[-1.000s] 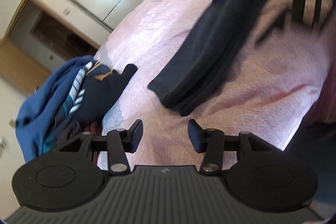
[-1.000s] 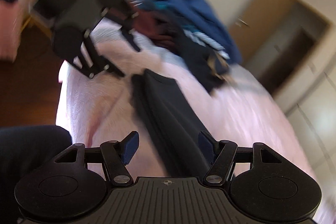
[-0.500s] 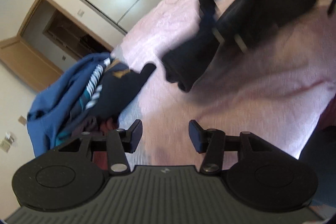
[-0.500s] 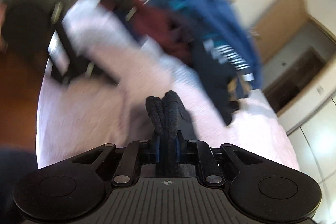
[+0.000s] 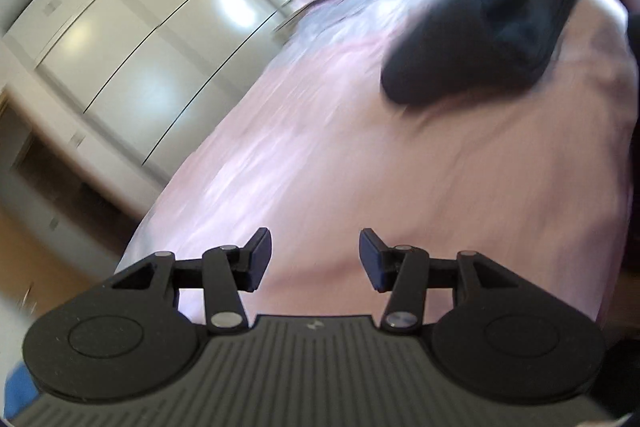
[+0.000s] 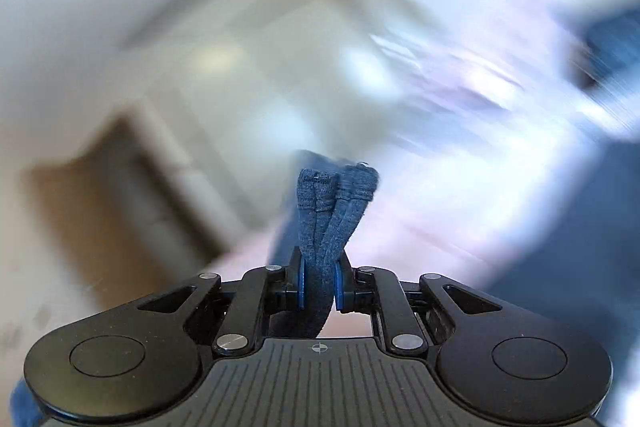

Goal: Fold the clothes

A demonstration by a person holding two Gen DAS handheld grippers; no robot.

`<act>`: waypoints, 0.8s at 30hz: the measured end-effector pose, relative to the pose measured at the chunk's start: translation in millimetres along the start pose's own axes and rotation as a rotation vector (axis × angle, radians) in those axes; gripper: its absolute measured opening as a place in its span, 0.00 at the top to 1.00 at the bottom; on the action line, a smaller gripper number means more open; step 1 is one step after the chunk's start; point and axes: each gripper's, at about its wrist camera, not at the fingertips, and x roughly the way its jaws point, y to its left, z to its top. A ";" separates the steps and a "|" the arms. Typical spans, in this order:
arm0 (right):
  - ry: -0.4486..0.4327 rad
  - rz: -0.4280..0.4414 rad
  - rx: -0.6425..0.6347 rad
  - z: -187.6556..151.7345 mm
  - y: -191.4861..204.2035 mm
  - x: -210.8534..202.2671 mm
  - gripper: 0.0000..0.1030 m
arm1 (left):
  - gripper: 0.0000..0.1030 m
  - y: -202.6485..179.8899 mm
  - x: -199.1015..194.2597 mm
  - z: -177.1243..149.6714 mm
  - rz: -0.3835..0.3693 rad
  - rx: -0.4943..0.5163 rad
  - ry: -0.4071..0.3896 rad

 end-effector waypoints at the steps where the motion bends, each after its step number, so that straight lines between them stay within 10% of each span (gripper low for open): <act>1: 0.041 -0.056 0.057 -2.7 -23.4 5.6 0.88 | 0.56 -5.1 6.6 12.7 -0.025 0.018 -0.019; 9: 0.148 -0.074 0.061 -3.4 -59.2 13.5 0.88 | 0.56 -39.7 65.6 119.5 -0.283 0.063 -0.172; 14: 0.204 -0.074 0.067 9.4 -62.7 15.1 0.88 | 0.63 -59.0 107.2 145.8 -0.466 0.097 -0.123; 20: 0.123 0.191 -0.019 36.6 -52.1 20.0 0.88 | 0.66 -72.1 122.1 146.4 -0.570 0.185 -0.065; 24: 0.295 0.010 0.006 26.0 -84.2 44.4 0.88 | 0.66 -69.5 132.8 159.9 -0.640 0.234 0.020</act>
